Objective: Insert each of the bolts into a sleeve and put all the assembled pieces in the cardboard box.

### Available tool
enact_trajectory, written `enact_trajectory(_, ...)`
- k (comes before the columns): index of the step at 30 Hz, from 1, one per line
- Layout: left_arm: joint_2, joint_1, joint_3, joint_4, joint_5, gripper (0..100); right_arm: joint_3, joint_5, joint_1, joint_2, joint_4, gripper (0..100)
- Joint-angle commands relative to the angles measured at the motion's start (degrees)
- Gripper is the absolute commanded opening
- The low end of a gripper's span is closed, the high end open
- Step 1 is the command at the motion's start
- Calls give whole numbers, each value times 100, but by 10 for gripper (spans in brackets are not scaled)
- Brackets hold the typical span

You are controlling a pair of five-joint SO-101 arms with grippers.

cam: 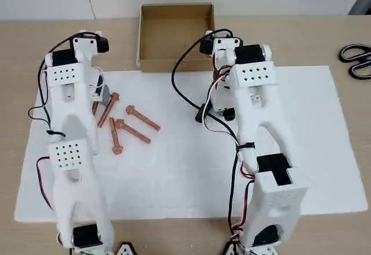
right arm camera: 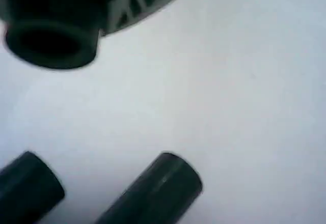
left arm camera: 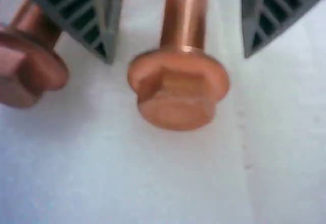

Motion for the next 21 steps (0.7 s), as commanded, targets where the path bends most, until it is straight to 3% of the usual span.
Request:
enact_trajectory(1,-457,0,-136,44,70,153,-308,53,40,-66,84,7)
enact_trajectory(9,-730,88,488,35,-290,148,-308,53,40,-57,84,7)
enact_trajectory(21,-721,123,629,35,-404,12,-308,53,22,-57,84,7)
